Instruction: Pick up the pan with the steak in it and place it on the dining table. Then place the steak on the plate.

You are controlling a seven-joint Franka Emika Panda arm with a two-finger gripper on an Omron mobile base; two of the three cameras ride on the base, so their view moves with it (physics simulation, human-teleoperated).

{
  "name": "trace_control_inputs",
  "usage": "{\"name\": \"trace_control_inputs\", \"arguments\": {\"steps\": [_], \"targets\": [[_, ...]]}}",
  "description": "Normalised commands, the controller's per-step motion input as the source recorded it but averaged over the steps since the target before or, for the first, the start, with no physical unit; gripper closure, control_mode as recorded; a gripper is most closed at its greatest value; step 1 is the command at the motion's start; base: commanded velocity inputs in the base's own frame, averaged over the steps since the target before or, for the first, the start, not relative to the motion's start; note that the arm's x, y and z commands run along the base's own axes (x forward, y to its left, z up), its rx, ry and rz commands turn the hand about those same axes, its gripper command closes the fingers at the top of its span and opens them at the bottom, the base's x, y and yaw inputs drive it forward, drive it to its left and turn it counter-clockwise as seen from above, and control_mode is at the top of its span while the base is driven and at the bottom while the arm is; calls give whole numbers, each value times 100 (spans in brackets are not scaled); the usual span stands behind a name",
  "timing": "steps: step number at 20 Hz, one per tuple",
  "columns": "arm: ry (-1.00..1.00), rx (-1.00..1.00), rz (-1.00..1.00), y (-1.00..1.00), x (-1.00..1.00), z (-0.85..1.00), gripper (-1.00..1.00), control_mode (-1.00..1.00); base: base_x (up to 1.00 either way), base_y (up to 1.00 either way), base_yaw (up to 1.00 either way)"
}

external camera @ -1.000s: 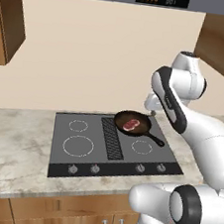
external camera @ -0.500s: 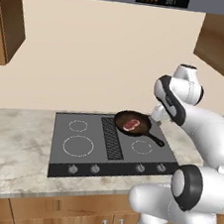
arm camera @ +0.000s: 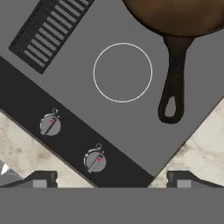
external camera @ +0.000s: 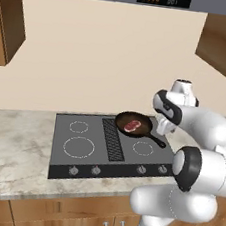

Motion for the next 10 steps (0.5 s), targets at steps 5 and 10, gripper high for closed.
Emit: {"name": "trace_control_inputs", "arguments": {"steps": [5, 10], "targets": [[-1, 0, 15, -10, 22, -53, -100, -100, 0, 0, 0], [-4, 1, 4, 0, 27, -35, -100, -100, 0, 0, 0]]}}
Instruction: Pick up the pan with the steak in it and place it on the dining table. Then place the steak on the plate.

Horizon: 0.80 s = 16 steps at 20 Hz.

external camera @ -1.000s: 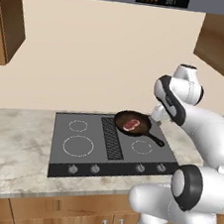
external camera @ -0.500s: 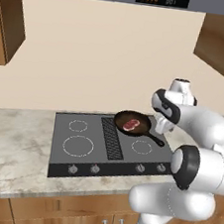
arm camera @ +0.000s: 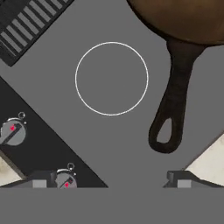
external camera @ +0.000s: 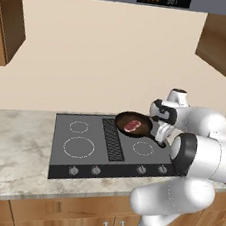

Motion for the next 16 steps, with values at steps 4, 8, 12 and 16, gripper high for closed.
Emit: {"name": "trace_control_inputs", "arguments": {"steps": [4, 8, 12, 16], "targets": [[-2, 6, 0, 0, 30, -30, -100, -100, 0, 0, 0], [-2, 4, 0, 0, 31, -33, -100, -100, 0, 0, 0], [-1, 1, 0, 0, 30, -28, -100, -100, 0, 0, 0], [-2, 0, 0, 0, 31, -25, -100, -100, 0, 0, 0]]}}
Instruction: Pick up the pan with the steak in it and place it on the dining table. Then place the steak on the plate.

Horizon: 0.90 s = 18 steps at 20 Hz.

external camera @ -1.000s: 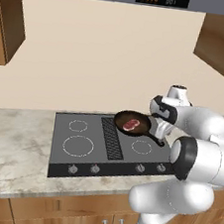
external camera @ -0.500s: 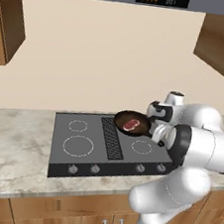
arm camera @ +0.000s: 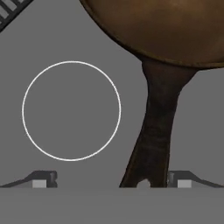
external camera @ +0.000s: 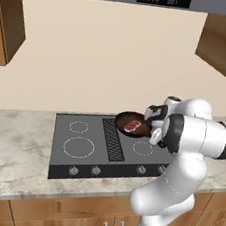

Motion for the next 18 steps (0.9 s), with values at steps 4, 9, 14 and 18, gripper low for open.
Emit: {"name": "trace_control_inputs", "arguments": {"steps": [4, 9, 14, 18], "targets": [[-4, 0, -1, -7, 24, -26, -100, -100, 0, 0, 0], [-2, 0, 0, -5, 5, -11, -100, -100, 0, 0, 0], [0, 0, 0, -6, 22, -17, -100, -100, 0, 0, 0], [0, 0, -1, -9, 13, -14, -100, -100, 0, 0, 0]]}}
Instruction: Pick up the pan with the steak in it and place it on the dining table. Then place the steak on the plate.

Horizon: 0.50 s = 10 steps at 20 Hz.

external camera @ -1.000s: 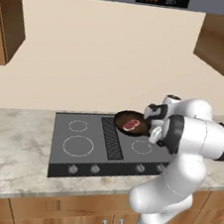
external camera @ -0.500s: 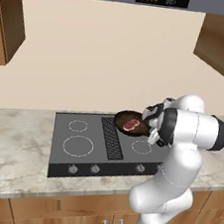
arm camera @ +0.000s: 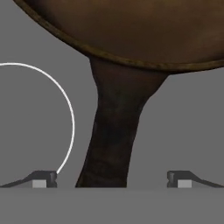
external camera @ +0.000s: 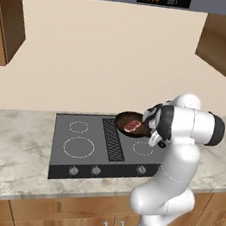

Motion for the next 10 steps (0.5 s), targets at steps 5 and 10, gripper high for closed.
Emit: {"name": "trace_control_inputs", "arguments": {"steps": [5, 10], "targets": [[-1, 0, -1, 0, 0, 2, 100, -100, 0, 0, 0], [-12, 0, -10, 8, 1, 34, 100, -100, 0, 0, 0]]}}
